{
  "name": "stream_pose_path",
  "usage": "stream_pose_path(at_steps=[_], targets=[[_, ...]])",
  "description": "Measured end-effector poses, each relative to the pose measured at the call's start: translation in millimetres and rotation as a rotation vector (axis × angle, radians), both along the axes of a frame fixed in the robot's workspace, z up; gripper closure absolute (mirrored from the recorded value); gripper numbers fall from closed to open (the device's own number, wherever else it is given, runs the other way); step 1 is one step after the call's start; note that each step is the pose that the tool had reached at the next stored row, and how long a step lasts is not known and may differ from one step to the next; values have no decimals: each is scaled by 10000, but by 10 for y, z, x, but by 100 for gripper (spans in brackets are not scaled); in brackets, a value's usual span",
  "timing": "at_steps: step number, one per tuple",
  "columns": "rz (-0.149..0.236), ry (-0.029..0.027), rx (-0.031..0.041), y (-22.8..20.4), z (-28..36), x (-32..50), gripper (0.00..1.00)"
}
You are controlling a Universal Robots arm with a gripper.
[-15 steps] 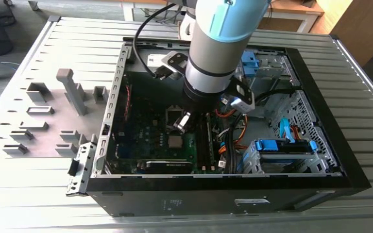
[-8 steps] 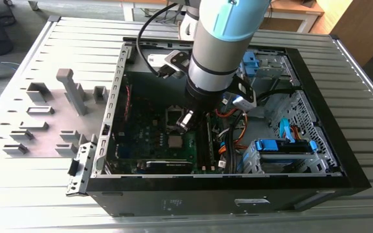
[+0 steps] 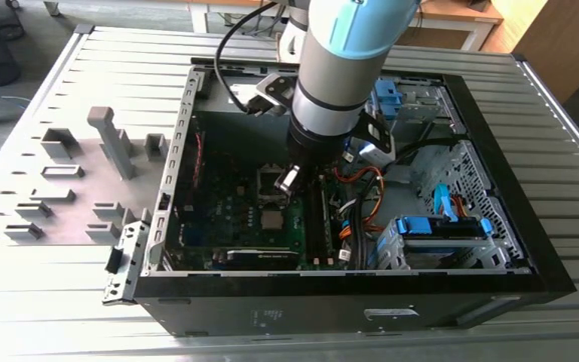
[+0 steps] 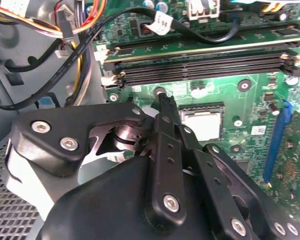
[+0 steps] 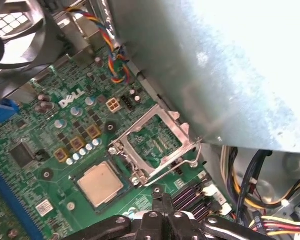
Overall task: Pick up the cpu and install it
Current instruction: 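Close the cpu cover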
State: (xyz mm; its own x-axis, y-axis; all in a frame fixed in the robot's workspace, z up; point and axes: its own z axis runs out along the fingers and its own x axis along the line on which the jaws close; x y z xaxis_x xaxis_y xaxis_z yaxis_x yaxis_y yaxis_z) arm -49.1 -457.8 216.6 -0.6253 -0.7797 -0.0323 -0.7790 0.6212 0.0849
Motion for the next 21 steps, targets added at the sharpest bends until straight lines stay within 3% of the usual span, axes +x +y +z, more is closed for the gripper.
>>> stream_pose_path(at_steps=[3, 11, 21], targets=[[0, 0, 14, 38, -14, 0, 89], [0, 0, 26, 196, -46, 0, 89], [0, 0, 182, 247, -73, -21, 89]])
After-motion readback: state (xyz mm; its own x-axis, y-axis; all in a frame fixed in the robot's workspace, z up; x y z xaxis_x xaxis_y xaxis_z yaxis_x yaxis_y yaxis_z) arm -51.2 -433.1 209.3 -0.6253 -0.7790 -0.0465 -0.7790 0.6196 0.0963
